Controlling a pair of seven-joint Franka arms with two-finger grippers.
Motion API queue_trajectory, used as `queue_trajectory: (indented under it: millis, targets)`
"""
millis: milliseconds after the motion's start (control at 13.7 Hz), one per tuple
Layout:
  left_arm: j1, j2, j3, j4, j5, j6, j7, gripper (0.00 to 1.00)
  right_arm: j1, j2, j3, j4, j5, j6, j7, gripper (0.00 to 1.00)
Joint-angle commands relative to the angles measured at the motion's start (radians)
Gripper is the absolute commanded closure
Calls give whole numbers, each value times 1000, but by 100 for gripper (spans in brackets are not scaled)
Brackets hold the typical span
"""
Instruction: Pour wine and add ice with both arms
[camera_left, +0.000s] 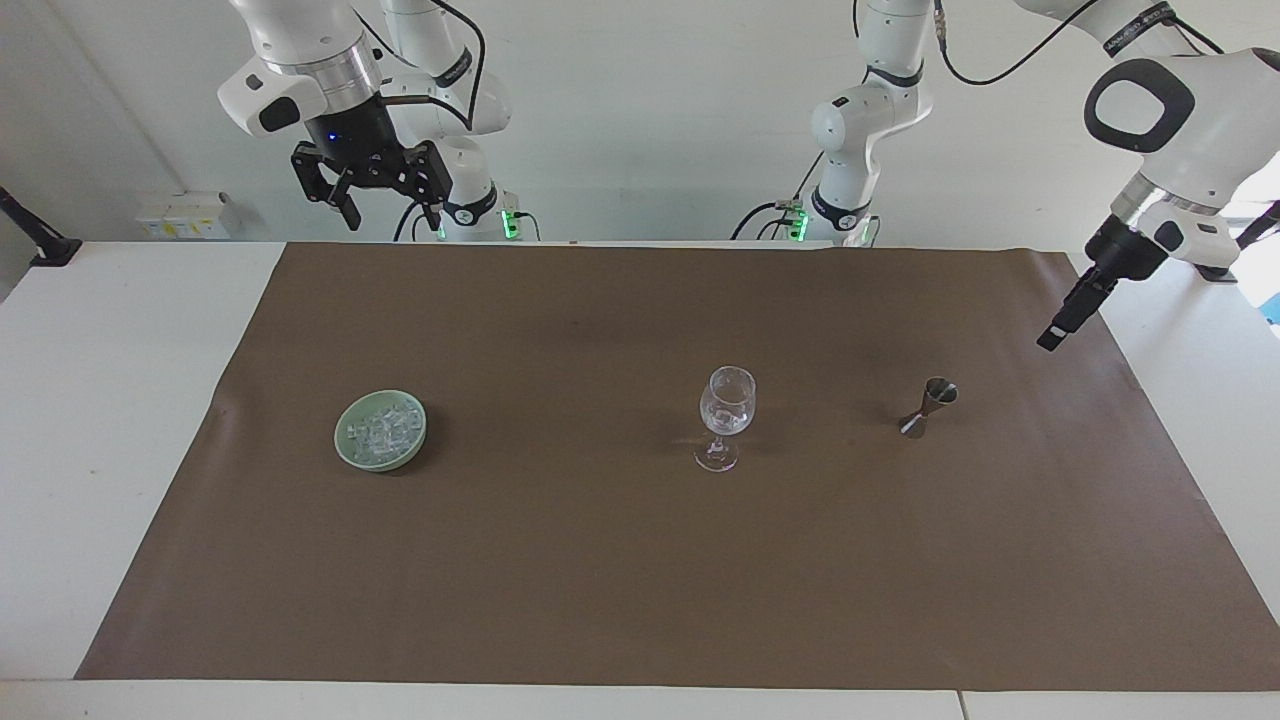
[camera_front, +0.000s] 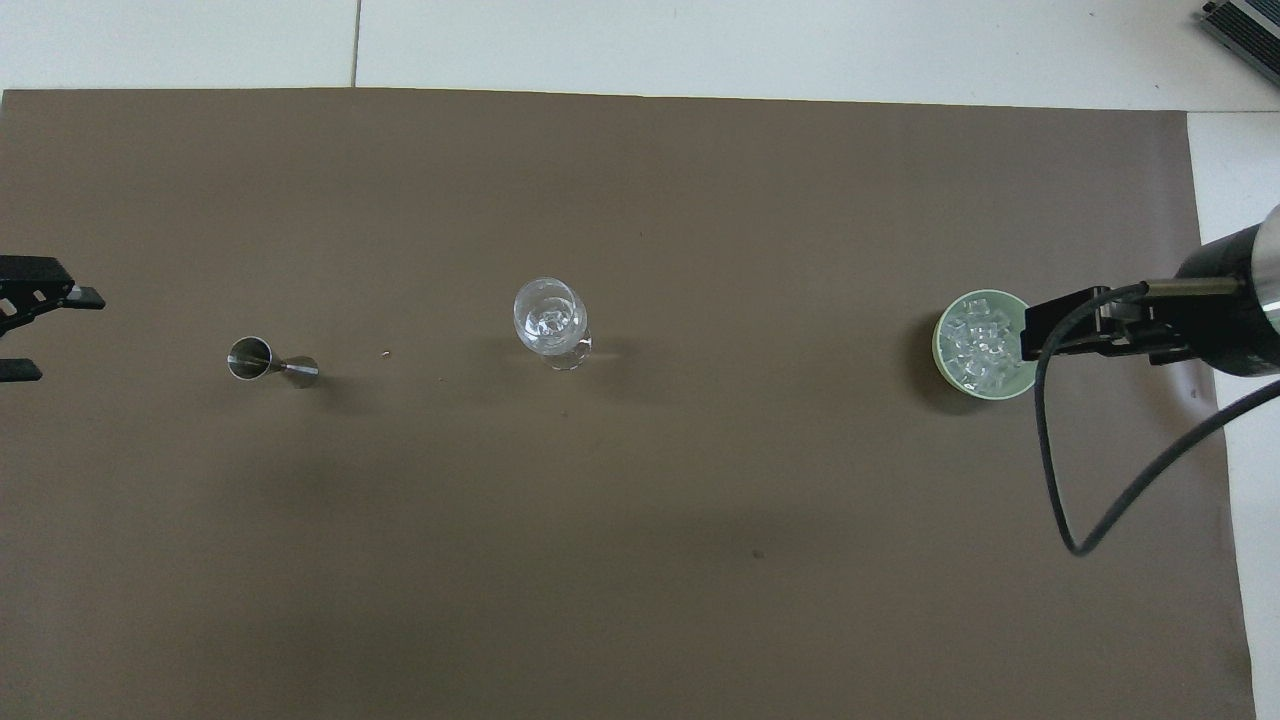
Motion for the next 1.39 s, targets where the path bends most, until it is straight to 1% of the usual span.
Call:
queue_trajectory:
  millis: [0,73,146,293,513,659,805,952,1025,1098,1318]
  targets:
    - [-130,0,92,57,38,-85,20,0,-19,1,12,13,-6,-20,-38,0]
    - [-180,0,132,73,61,-102,28,0,-19,-2,12,11,-6,-18,-39,0]
    - [-220,0,151,88,96,-122,41,0,-21,-5,10,11,-6,-17,-41,0]
    - [-244,0,157,97,126,-136,106,0,-28,-10,6,11,-3,-14,-50,0]
    - [-286,0,157,136,185,-202,219,0,-47,-32,-6,11,2,-18,-72,0]
    - [-289,6,150,191,215,-281,288,0,-62,-35,-26,9,5,-24,-137,0]
    - [-287,3,136,218,227,-340,301,0,-53,-36,-42,3,3,-26,-141,0]
    - [-284,2,88,257,273,-394,302,0,-48,-41,-48,-4,5,-26,-139,0]
    - [-287,0,76,258,273,-409,302,0,-42,-41,-62,-9,5,-27,-139,0]
    - [-289,-4,73,242,270,-392,301,0,-29,-41,-69,-11,5,-27,-138,0]
    - [-291,-20,70,222,258,-388,295,0,-28,-30,-70,-24,5,-15,-133,0]
